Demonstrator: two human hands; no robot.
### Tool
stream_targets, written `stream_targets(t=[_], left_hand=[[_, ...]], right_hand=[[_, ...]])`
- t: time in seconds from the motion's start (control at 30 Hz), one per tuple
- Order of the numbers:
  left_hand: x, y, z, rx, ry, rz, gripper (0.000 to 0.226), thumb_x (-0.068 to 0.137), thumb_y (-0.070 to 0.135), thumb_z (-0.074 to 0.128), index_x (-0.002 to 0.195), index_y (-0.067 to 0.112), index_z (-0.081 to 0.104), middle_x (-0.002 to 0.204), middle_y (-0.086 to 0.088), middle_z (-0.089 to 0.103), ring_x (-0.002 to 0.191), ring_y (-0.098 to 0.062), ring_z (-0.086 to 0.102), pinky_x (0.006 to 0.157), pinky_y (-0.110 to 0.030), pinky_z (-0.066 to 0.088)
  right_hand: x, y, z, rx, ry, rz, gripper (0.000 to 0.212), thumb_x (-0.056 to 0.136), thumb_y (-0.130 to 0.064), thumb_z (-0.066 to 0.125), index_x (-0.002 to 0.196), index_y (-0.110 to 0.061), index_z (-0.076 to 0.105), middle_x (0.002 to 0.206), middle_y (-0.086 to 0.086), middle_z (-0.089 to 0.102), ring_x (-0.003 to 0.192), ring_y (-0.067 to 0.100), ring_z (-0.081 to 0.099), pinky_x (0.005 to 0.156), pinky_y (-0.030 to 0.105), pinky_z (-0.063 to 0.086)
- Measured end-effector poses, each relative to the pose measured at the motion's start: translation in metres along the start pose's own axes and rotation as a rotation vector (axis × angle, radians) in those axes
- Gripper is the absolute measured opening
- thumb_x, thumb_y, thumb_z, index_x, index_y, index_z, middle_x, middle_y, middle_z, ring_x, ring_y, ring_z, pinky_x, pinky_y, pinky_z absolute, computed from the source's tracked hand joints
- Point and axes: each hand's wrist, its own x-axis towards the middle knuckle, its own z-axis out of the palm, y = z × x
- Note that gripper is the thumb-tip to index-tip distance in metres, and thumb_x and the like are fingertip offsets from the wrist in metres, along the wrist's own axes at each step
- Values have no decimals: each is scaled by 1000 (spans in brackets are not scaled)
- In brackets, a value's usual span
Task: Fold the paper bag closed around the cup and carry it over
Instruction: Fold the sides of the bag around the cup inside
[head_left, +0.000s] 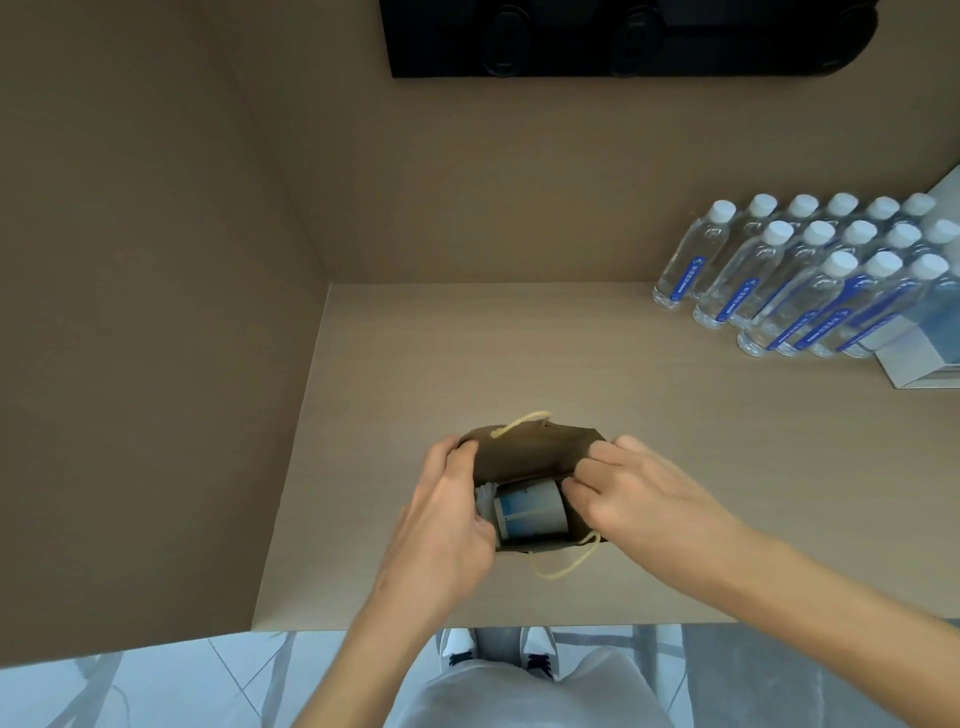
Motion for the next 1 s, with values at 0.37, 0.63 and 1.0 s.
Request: stream_targets(t=[0.37, 0.63, 1.0], left_hand=[[-6, 8, 11, -75, 65, 19, 72, 72, -1, 50, 138, 25, 37, 143, 13, 31, 105, -28, 58, 89, -36, 49], [-6, 13, 13, -91, 23, 33, 72, 71, -3, 46, 137, 26, 37, 144, 14, 32, 109, -31, 57, 91, -43, 49], [-1, 15, 14, -81, -19, 34, 75, 74, -2, 45, 143, 21, 31, 149, 11, 25, 113, -33, 54, 93, -43, 46]], right_hand=[[69, 0, 23, 386, -730, 299, 23, 91, -2, 48, 70, -10, 51, 66, 4, 53, 54, 17, 50, 47, 26, 39], [83, 11, 60, 737, -849, 673, 16, 97, -11, 44, 92, -3, 57, 92, 15, 63, 64, 23, 63, 58, 30, 58], [96, 11, 66, 980, -853, 894, 14, 96, -11, 43, 85, -9, 52, 64, 6, 47, 43, 13, 40, 35, 18, 33]])
